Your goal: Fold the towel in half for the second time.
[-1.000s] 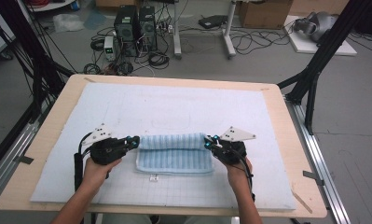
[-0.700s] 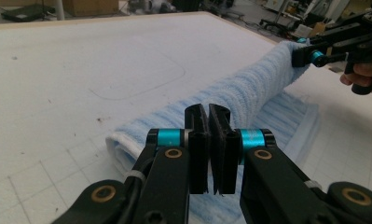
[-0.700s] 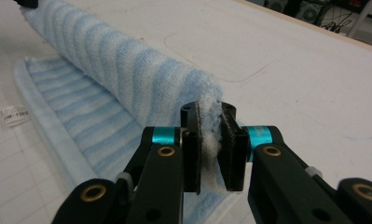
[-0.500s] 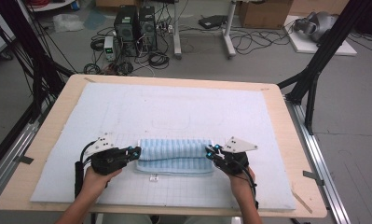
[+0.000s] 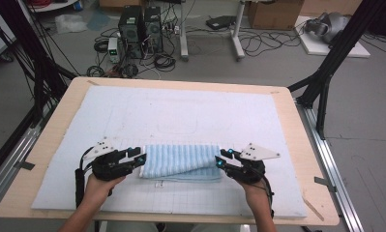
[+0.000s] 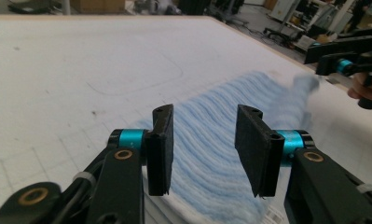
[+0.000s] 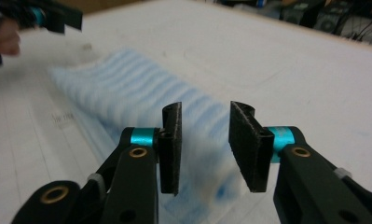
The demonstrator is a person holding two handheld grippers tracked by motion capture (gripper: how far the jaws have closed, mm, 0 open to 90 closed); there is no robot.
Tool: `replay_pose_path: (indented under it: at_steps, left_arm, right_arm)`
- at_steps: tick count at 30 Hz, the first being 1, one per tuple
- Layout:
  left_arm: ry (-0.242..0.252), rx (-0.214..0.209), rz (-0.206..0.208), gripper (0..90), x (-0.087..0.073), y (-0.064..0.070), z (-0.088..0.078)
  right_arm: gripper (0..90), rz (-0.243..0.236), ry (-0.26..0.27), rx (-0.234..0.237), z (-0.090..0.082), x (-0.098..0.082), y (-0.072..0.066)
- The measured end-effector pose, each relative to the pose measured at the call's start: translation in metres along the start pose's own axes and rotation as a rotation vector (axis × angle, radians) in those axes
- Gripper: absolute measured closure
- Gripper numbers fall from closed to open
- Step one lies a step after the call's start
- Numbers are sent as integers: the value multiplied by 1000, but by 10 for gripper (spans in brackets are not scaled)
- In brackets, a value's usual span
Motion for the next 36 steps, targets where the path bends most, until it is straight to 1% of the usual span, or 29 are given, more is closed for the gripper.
replay_pose_path:
  at_steps: [1, 2, 4, 6, 8, 10, 12, 15, 16, 18, 19, 21, 22, 24, 26, 28, 29, 31, 32, 34, 35, 36]
  left_arm:
    - [5, 4, -4, 573, 1, -2, 0]
    - [4, 4, -10, 573, 1, -3, 2]
    - [-28, -4, -9, 592, -4, -2, 7]
    - [-66, -12, 10, 614, -11, 1, 12]
    - [-120, -13, 45, 634, -20, 3, 20]
    - [-151, -7, 51, 653, -26, 3, 25]
    - [-192, 8, 56, 667, -32, 1, 29]
    - [-274, 50, 97, 667, -46, -5, 30]
    - [-287, 61, 96, 666, -49, -8, 31]
    - [-288, 61, 88, 666, -50, -10, 31]
    - [-292, 65, 92, 667, -51, -10, 31]
    - [-309, 74, 112, 670, -51, -9, 31]
    - [-315, 78, 121, 671, -52, -9, 31]
    - [-319, 80, 131, 674, -52, -10, 31]
    - [-321, 75, 131, 674, -52, -10, 31]
    - [-307, 60, 105, 672, -51, -11, 31]
    - [-296, 50, 107, 670, -50, -13, 31]
    - [-235, 48, 118, 647, -43, -17, 29]
    - [-199, 45, 126, 628, -38, -20, 27]
    - [-125, 34, 121, 601, -28, -26, 23]
    - [-94, 32, 121, 577, -23, -29, 20]
    - [-81, 33, 121, 558, -20, -31, 18]
  right_arm:
    - [634, -1, 19, -5, -3, 4, 1]
    - [631, 1, 25, -15, -4, 6, 2]
    - [631, -5, 14, -22, -2, 6, 1]
    - [631, -16, -28, -32, 5, 0, 0]
    - [630, -30, -75, -36, 13, -9, -1]
    - [621, -33, -110, -32, 21, -15, -2]
    - [613, -42, -158, -33, 28, -24, -4]
    - [607, -48, -222, -22, 36, -36, -7]
    - [605, -47, -240, -20, 37, -39, -7]
    - [601, -39, -260, -12, 38, -43, -8]
    - [599, -43, -267, -13, 39, -44, -9]
    - [596, -56, -283, -13, 39, -46, -10]
    - [595, -63, -299, -8, 40, -48, -12]
    - [595, -71, -306, -9, 39, -50, -12]
    - [588, -68, -314, -2, 38, -50, -14]
    - [555, -73, -318, 3, 37, -50, -15]
    - [526, -73, -314, 6, 36, -48, -15]
    - [464, -59, -289, 11, 34, -43, -14]
    - [421, -52, -271, 4, 32, -39, -12]
    - [336, -32, -236, -25, 28, -33, -6]
    - [307, -30, -224, -42, 26, -30, -2]
    - [293, -32, -214, -60, 24, -27, 1]
Point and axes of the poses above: each handheld gripper's, and its own axes: z roughly forward along the jaws, x roughly out of its top, y roughly to its right, the point moved 10 cm from there along z, roughly forward along the jaws
